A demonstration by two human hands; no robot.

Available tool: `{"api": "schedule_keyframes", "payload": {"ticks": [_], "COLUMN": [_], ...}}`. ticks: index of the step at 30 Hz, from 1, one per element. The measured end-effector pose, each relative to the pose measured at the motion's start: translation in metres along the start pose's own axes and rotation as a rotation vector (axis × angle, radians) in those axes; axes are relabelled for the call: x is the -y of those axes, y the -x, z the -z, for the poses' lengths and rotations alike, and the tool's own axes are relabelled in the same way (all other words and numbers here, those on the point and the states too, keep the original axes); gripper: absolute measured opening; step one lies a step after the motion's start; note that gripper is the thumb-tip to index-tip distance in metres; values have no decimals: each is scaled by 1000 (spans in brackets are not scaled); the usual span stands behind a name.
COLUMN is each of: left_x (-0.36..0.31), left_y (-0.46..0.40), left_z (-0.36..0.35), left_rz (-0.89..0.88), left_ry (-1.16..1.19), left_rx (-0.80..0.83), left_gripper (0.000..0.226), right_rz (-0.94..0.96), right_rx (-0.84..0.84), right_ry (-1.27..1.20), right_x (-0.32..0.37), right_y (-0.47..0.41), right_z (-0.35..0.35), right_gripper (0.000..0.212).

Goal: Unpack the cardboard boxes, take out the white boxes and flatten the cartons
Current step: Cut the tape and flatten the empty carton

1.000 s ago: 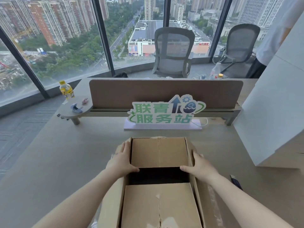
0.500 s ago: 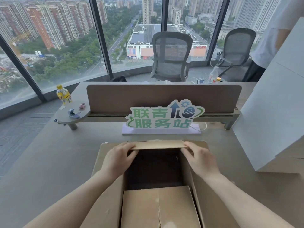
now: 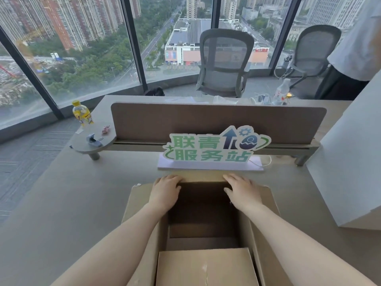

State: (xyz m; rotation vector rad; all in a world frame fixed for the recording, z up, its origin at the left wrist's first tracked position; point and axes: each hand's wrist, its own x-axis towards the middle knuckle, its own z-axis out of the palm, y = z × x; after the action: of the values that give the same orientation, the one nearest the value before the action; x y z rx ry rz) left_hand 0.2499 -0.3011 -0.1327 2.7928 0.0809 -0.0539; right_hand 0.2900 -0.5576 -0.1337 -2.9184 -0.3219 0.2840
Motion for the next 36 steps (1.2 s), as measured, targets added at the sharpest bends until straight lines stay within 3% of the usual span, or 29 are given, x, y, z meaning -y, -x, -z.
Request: {"api": "schedule_keyframes", "payload": {"ticks": [3,9,13,15,17,21,23,25,31,36], "left_x": [3,5,-1,-7,-16,-37,-42,-45,-60,-70], "left_y": [-4,-9,13,32,52,79,89,97,126,163], "left_z": [-7,-11,-11,-6,1,2,-2,-1,36,74], "left_rz": [27,-22,-220,-357,-411,-295,-232,-218,-195,-141], "left_ry": [34,8,-45,6,65,-36,-3,36,182,303], "left_rx": [-67,-45,-229,-259,-76,494,652,681,509,530], "left_gripper": [34,30,37,29,24,30,34,36,50,54], "right_rz": [-1,25,89,194,303,310,284,259,106,75], "right_rx": [-131,-105,-244,-387,-442,-47,40,37,-26,110], "right_ry": [36,63,-60,-138,-147,139,135,16,-320,-651], "right_x": [-3,-1,2,4,6,21,25,27,27,22], "right_y": [-2,-5,20,44,70,114,126,137,172,205], "right_z": [-10,-8,-10,-15,-21,-21,-20,-15,24,60], "right_gripper": [35,27,44,37,21,53,50,46,51,51]}}
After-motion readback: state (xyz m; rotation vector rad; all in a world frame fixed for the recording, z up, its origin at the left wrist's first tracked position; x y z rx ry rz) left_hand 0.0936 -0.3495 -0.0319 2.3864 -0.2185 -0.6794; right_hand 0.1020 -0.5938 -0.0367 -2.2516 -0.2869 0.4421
